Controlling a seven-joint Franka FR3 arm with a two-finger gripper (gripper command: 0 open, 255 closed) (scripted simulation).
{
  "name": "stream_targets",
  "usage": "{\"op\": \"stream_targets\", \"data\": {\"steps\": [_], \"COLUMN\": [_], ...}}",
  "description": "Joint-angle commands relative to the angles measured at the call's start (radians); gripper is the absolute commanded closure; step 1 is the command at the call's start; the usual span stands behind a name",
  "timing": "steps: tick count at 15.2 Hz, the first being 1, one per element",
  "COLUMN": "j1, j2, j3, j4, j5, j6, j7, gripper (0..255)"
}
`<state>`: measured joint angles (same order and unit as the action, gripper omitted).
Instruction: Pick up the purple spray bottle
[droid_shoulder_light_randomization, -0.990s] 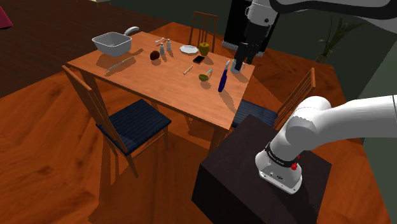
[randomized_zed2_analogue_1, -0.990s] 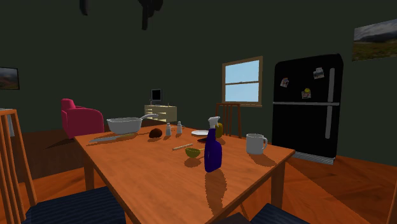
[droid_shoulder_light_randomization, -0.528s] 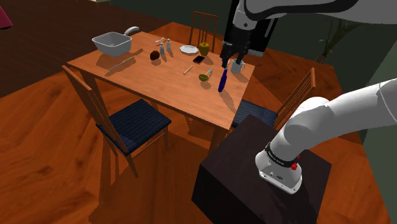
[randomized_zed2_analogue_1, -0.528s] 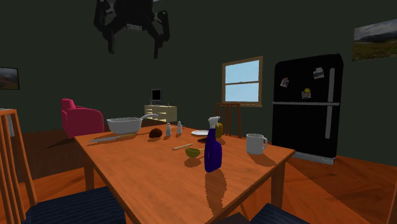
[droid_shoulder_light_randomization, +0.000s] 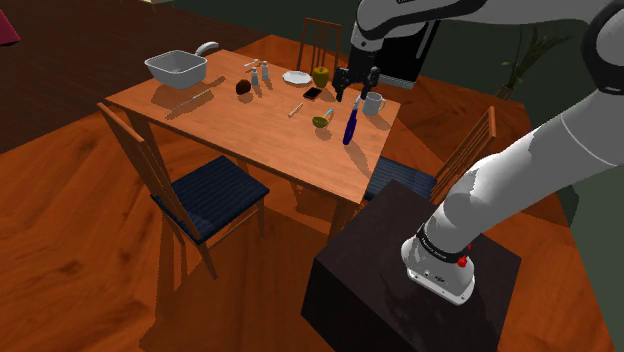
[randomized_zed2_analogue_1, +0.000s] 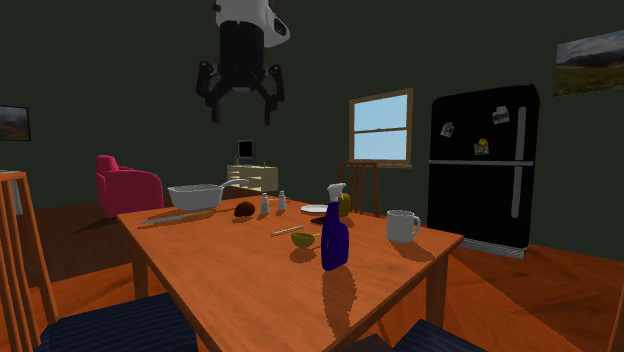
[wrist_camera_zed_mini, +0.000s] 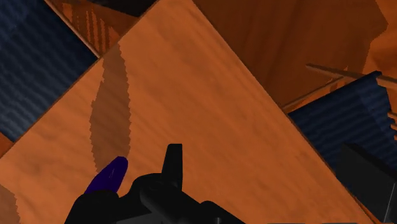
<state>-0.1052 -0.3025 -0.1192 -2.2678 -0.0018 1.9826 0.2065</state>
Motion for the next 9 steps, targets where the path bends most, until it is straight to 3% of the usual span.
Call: {"op": "stream_targets", "data": {"steps": [1, 9], "j1": [-0.017, -0.076], "j2": [0.075, 0.335], "j3": [-0.015, -0.071], "j4": [0.041, 0.219], "j5": [0.000, 0.021], "j6": [0.036, 0.120], "j7": [0.026, 0.132], "gripper": [0, 0]}}
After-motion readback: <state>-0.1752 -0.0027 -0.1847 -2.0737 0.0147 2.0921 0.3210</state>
